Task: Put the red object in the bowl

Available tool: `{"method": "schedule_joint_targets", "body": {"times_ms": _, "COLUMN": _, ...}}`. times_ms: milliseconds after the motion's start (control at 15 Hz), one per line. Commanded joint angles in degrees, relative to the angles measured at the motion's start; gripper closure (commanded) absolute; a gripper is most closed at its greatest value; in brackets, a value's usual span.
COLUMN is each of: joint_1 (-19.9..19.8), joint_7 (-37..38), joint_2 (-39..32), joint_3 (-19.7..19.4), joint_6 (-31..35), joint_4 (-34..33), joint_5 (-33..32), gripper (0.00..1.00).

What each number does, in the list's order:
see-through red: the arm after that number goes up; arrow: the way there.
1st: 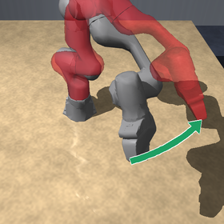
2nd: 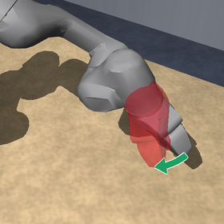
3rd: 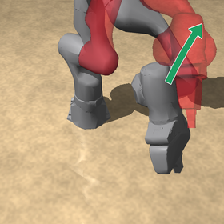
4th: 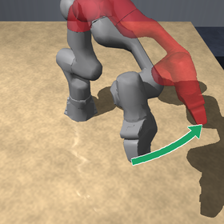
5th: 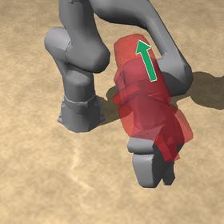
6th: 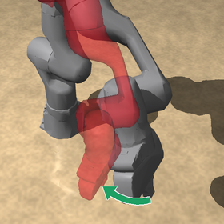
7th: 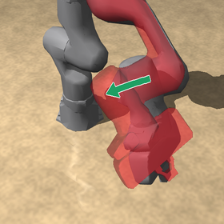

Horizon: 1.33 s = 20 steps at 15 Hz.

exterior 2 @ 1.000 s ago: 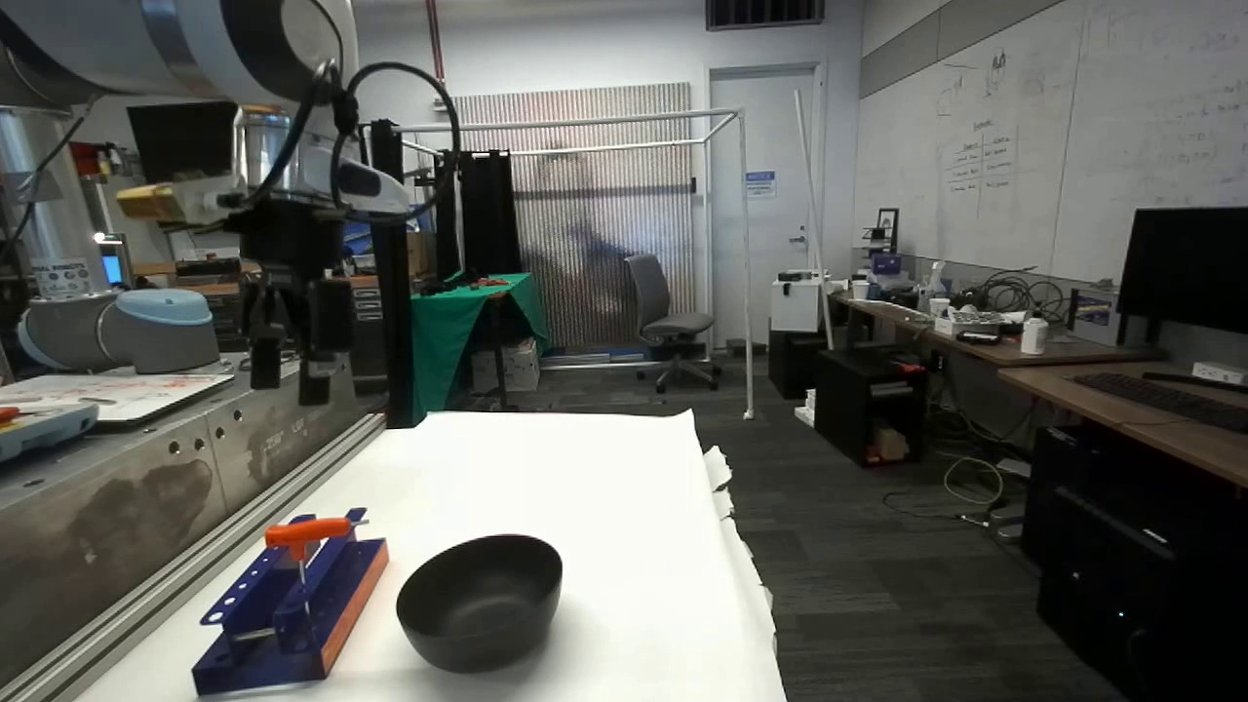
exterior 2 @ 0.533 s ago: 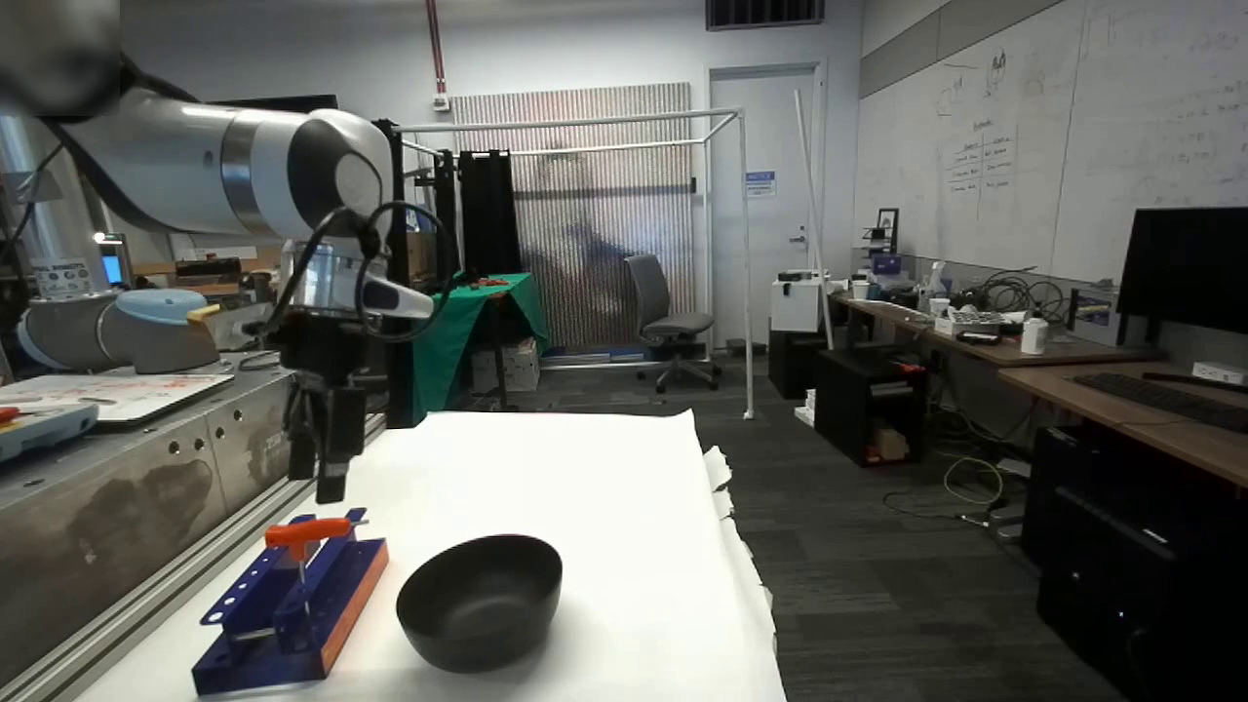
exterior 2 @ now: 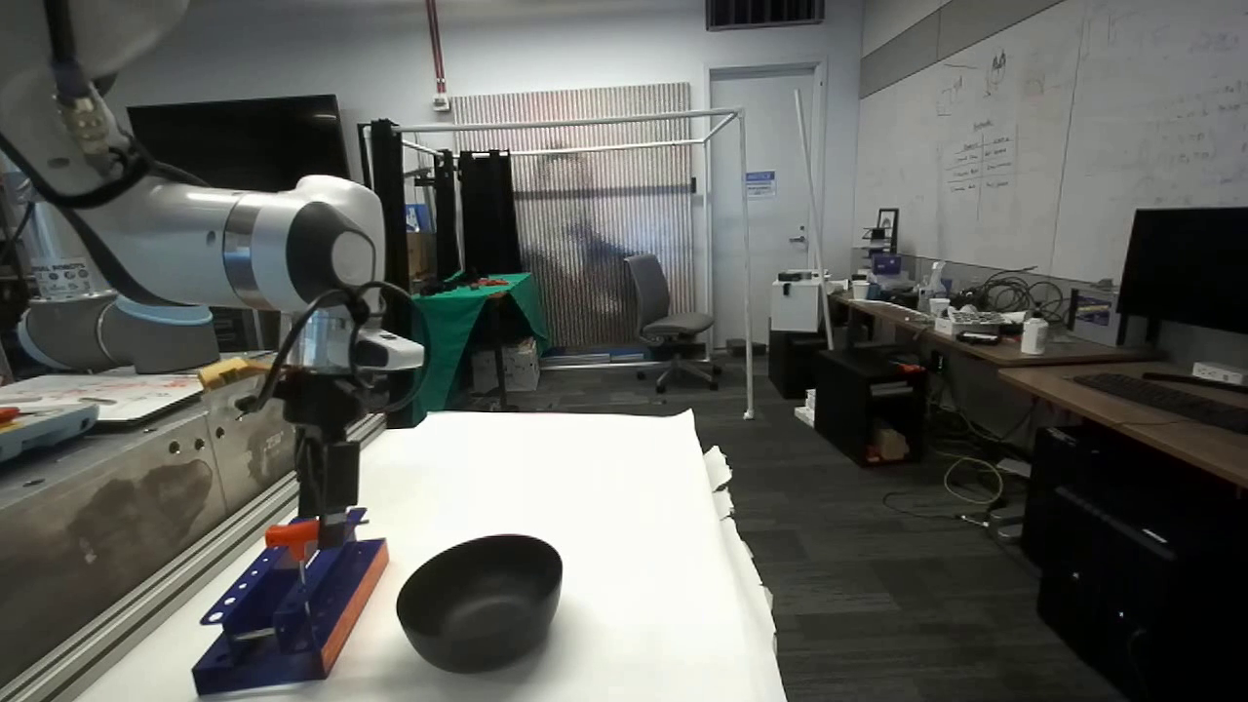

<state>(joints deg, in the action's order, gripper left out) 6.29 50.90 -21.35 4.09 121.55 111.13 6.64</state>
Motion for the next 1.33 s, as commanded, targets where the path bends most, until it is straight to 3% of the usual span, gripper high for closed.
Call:
{"method": "schedule_joint_targets", "body": {"times_ms": 0, "joint_1": 2.33, "joint_7": 3.66, "joint_2": -1.53, "joint_3": -1.34, "joint_6": -1.30, "joint_4": -1.43, "joint_5": -0.28, "gripper": 0.27}}
{"method": "schedule_joint_targets", "body": {"times_ms": 600, "joint_1": 3.27, "joint_7": 5.29, "joint_2": -0.39, "joint_3": -1.98, "joint_6": 0.93, "joint_4": -0.84, "joint_5": -1.24, "gripper": 0.98}}
{"method": "schedule_joint_targets", "body": {"times_ms": 1000, "joint_1": 2.81, "joint_7": 4.67, "joint_2": 9.97, "joint_3": -2.93, "joint_6": 0.52, "joint_4": 1.62, "joint_5": -4.52, "gripper": 0.93}}
{"method": "schedule_joint_targets", "body": {"times_ms": 1267, "joint_1": 1.43, "joint_7": 4.45, "joint_2": 18.14, "joint_3": -2.49, "joint_6": -5.47, "joint_4": 0.73, "joint_5": -5.21, "gripper": 0.89}}
